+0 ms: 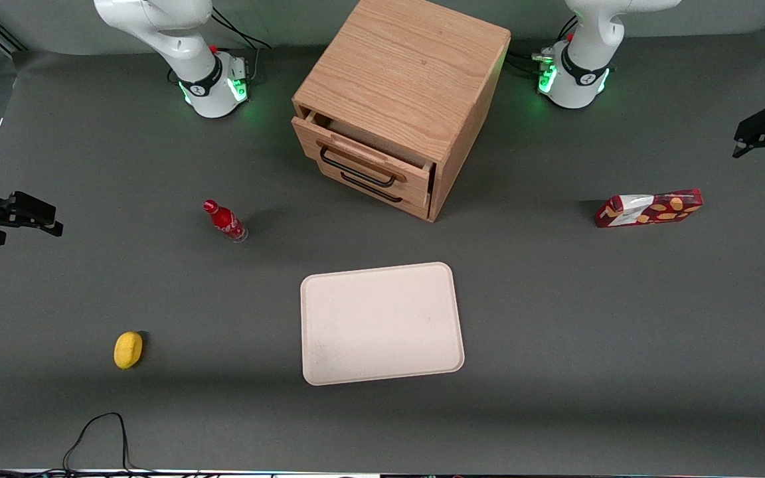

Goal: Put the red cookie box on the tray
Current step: 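Move the left gripper over the red cookie box, opening it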

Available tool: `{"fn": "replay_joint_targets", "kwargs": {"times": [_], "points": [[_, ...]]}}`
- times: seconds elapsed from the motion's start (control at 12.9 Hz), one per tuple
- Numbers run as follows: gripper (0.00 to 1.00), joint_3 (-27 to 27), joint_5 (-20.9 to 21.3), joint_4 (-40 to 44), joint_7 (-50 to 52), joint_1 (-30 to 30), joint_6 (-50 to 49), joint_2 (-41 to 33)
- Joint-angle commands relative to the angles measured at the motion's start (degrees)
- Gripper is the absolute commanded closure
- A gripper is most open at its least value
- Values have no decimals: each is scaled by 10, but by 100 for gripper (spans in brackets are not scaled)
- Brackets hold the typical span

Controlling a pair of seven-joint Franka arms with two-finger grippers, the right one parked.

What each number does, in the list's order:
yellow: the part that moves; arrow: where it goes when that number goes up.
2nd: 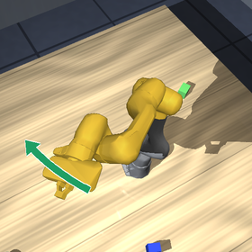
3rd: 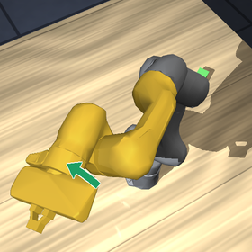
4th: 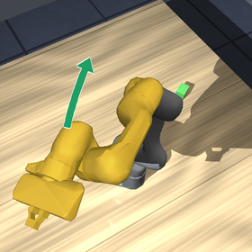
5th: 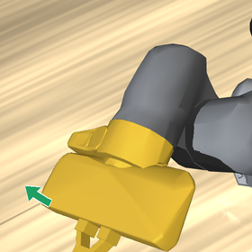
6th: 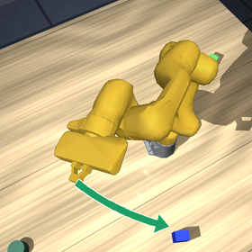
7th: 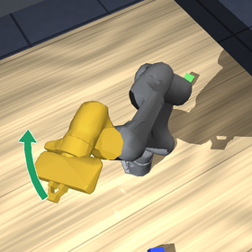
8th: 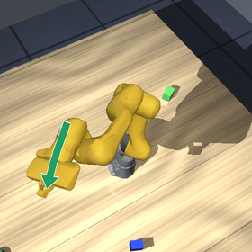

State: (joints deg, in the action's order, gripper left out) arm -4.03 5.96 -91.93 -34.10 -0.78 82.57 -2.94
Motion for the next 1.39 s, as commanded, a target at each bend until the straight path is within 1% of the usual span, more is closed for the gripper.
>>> {"fn": "replay_joint_targets", "kwargs": {"times": [0.0,0.15,0.23,0.46,0.7,0.85,1.08,1.32], "points": [[0,-15,5,-71,-121,1,25,-57],[0,-42,-13,-107,-219,2,37,-86],[0,-47,-18,-129,-254,3,42,-103],[0,-68,-18,-167,-337,3,60,-126],[0,-67,-18,-170,-343,1,60,-126],[1,-67,-17,-203,-359,1,87,-134],[1,-66,-9,-290,-384,2,164,-156],[1,-72,-9,-395,-424,3,280,-160]]}}
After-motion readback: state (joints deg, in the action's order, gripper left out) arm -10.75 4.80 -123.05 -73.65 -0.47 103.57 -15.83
